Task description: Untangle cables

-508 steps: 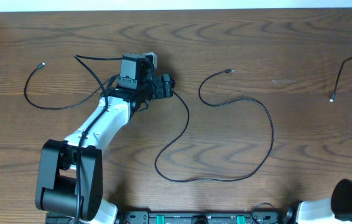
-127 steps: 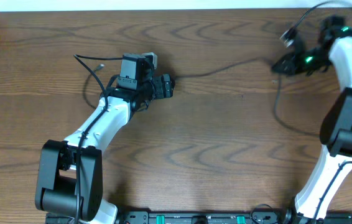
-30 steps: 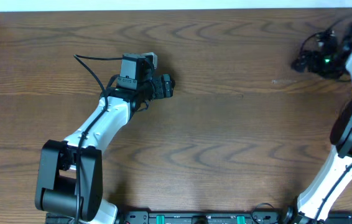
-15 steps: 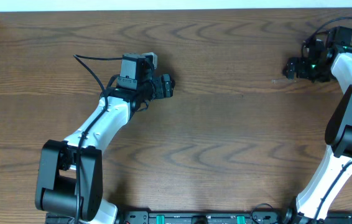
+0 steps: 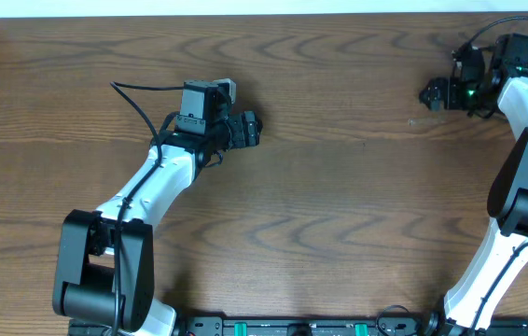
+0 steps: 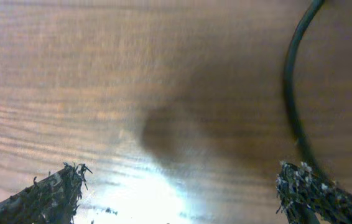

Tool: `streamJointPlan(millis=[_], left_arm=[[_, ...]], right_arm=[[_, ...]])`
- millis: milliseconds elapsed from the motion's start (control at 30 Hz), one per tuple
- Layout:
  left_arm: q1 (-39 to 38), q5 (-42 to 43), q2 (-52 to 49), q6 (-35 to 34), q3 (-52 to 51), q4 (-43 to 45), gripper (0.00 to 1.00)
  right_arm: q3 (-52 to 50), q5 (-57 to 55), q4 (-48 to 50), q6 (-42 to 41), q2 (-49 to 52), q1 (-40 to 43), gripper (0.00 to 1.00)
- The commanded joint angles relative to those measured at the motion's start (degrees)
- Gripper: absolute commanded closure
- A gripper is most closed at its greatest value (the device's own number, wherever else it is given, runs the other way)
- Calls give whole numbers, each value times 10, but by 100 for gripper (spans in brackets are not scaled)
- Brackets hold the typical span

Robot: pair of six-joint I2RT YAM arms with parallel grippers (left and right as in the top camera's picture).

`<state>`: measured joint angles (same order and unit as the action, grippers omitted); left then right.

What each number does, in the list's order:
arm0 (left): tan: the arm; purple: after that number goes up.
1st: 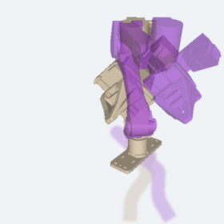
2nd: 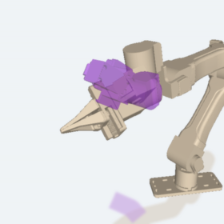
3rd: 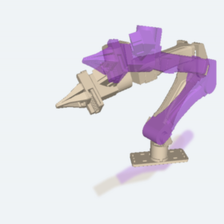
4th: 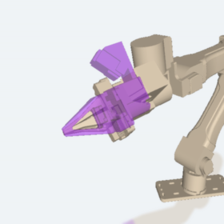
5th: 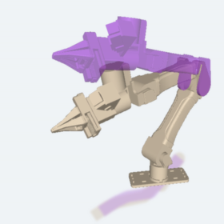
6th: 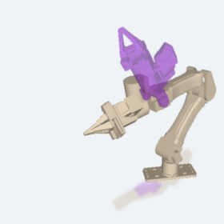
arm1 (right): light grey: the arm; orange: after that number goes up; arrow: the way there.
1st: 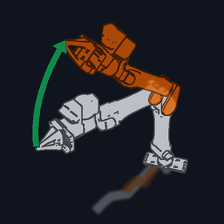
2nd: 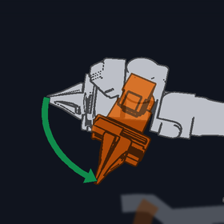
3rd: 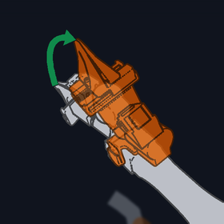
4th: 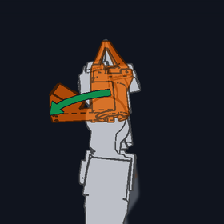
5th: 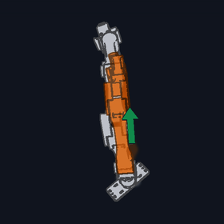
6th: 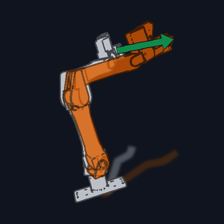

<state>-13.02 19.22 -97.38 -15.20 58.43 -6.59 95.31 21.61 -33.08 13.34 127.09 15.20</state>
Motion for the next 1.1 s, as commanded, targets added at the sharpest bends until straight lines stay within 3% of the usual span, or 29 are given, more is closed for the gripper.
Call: streamJointPlan(millis=[0, 133, 333, 433, 500, 533, 700, 800, 1033, 1067], left_arm=[[0, 2, 12, 1, 8, -1, 15], [0, 2, 12, 1, 8, 0, 16], [0, 2, 12, 1, 8, 0, 16], [0, 2, 12, 1, 8, 0, 16], [0, 2, 12, 1, 8, 0, 16], [0, 2, 12, 1, 8, -1, 16], [0, 2, 12, 1, 8, 0, 16], [0, 2, 12, 1, 8, 0, 16], [0, 2, 12, 1, 8, 0, 16], [0, 2, 12, 1, 8, -1, 16]], right_arm=[[13, -59, 26, 11, -5, -1, 2], [13, -158, 38, 32, -5, -2, 1], [10, -157, 24, 115, -4, -2, 1], [10, -156, 24, 124, -4, 4, 15], [10, -156, 25, 136, -4, 7, 31], [9, -156, 26, 136, -4, 7, 33], [-5, -156, 37, 136, -3, 13, 33], [-26, -156, 58, 135, -3, 22, 24], [-104, -148, 110, 135, -3, 29, 29], [-106, -148, 110, 136, -3, 29, 39]])
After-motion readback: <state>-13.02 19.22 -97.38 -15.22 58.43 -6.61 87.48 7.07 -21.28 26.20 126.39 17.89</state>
